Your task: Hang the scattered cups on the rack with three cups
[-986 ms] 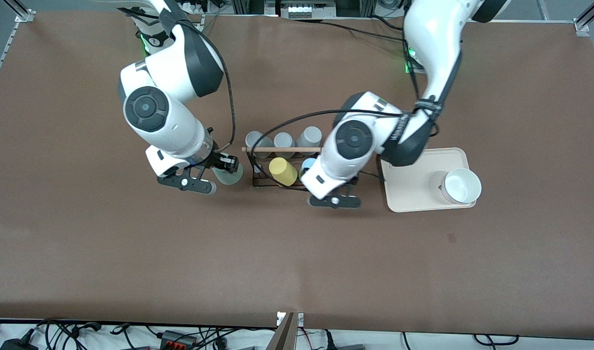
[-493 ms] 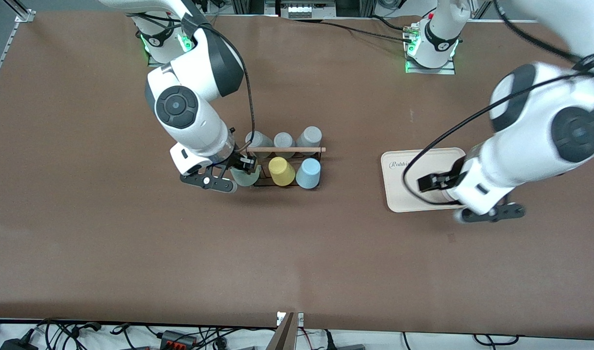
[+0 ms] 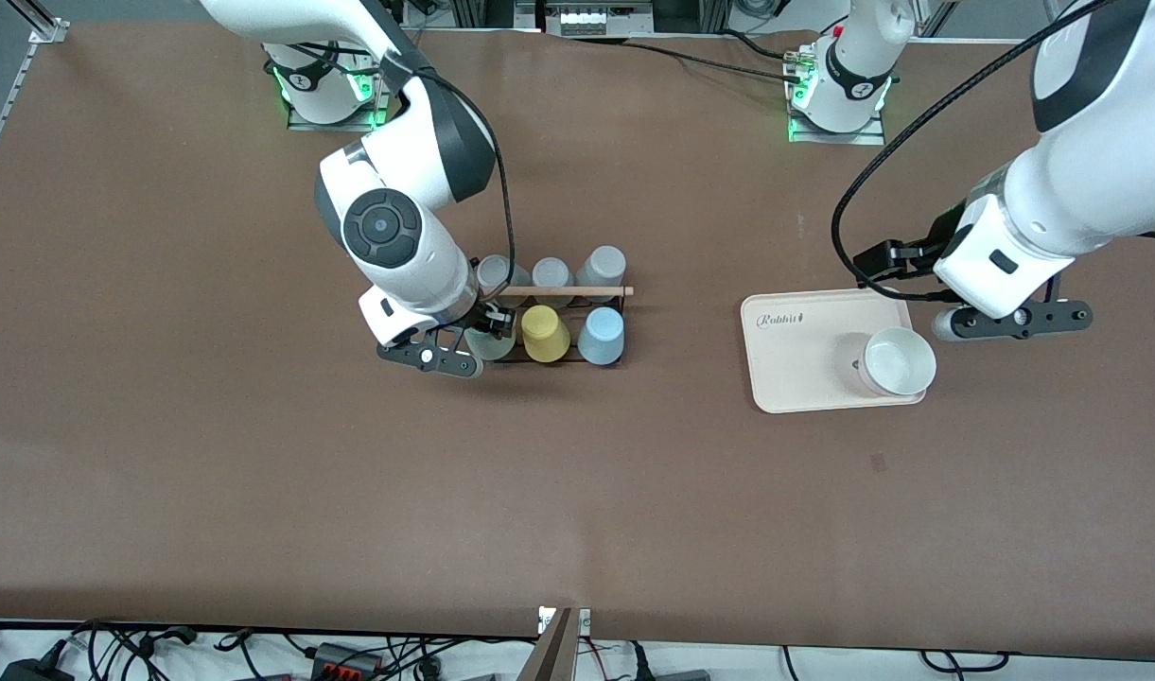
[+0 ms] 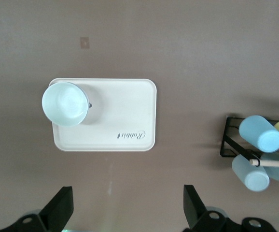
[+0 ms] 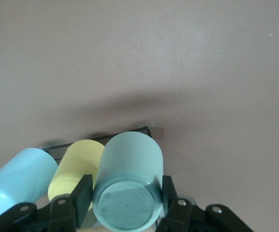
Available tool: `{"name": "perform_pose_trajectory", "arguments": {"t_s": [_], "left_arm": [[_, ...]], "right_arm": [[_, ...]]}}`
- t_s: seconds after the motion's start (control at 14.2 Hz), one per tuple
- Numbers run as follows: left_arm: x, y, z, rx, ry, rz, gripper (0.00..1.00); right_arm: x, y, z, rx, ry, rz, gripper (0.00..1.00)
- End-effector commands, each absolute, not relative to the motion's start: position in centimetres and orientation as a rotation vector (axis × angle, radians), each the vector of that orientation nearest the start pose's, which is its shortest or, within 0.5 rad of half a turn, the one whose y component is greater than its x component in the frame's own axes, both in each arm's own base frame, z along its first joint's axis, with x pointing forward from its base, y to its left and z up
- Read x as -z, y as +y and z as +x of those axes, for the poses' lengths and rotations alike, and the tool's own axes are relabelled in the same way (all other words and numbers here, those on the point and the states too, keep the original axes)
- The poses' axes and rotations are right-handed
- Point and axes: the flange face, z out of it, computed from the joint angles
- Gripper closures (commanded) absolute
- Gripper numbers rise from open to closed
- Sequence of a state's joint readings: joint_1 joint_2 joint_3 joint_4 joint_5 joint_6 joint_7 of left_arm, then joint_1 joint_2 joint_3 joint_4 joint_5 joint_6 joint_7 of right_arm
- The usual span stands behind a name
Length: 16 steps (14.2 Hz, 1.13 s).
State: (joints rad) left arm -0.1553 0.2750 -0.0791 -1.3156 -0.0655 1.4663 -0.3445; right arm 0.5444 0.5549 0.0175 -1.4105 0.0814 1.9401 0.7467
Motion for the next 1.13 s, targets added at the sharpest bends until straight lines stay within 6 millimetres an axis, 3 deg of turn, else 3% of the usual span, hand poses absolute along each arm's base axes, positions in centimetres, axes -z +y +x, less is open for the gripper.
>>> {"name": "perform_pose_trajectory", "arguments": {"t_s": [0.0,0.07,0.28,0.56,0.7,0.77,0.85,0.92,1.06], "left_arm": [[-55.3,-13.2,54.6,-0.152,-0.168,-3.172,0.00],[-55.0,-12.6,53.7,-0.153,-0.181,-3.170,0.00],[-55.3,-13.1,53.7,-0.142,-0.169,-3.173,0.00],[-56.9,-12.4,56.2,-0.110,-0.200,-3.177,0.00],[-56.8,-11.8,56.4,-0.112,-0.226,-3.170,0.00],[-56.7,-11.6,56.5,-0.114,-0.238,-3.167,0.00],[-56.7,-10.1,56.8,-0.116,-0.281,-3.163,0.00],[-56.8,-8.4,57.0,-0.108,-0.307,-3.159,0.00],[-57.1,-8.2,56.8,-0.104,-0.304,-3.156,0.00]], "right_arm": [[-35.7,40.0,59.7,-0.096,0.336,-3.064,0.67],[-35.1,40.4,59.6,-0.099,0.324,-3.070,0.67],[-34.2,40.4,59.5,-0.113,0.322,-3.081,0.67],[-32.7,40.4,59.2,-0.142,0.319,-3.097,0.63],[-32.5,40.3,59.2,-0.148,0.314,-3.102,0.49],[-32.5,40.1,59.3,-0.149,0.317,-3.101,0.30],[-32.7,39.8,59.6,-0.143,0.324,-3.097,0.05],[-33.1,39.5,59.8,-0.137,0.325,-3.094,0.00],[-34.5,38.6,60.6,-0.107,0.322,-3.083,0.00]]}}
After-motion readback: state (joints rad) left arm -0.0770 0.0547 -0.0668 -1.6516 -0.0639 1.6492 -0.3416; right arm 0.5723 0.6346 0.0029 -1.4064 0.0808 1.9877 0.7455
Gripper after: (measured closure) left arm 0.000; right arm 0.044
